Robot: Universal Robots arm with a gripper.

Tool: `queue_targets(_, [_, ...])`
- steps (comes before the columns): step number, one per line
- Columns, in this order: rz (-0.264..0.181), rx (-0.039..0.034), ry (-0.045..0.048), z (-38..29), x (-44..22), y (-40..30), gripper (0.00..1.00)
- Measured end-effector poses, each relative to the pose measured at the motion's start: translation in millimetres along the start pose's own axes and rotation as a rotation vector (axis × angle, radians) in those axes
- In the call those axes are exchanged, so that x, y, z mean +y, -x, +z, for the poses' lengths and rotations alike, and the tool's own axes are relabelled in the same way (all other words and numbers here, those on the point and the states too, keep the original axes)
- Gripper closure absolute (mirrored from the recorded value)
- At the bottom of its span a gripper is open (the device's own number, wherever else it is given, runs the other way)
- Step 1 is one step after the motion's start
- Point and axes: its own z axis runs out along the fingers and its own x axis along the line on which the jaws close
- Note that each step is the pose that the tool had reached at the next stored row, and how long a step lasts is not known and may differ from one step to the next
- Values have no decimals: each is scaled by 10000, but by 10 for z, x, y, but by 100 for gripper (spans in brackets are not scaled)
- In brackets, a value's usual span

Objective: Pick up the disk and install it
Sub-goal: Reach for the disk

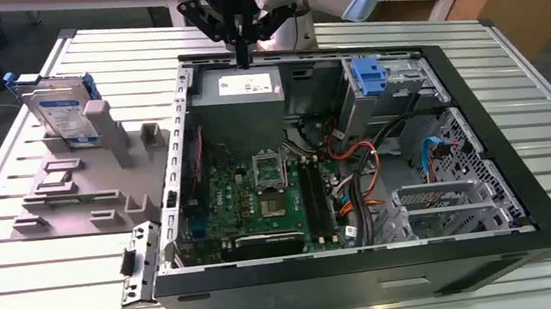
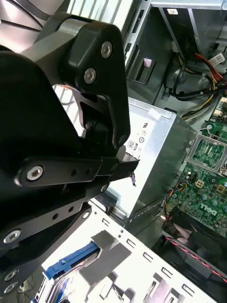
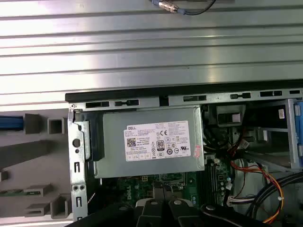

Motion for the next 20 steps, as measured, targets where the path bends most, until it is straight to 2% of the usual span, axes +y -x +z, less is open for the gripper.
queue_targets(13, [1,-1,1,0,0,-5,89])
queue_targets(20, [-1,-10,1,-2,-8,-89,89])
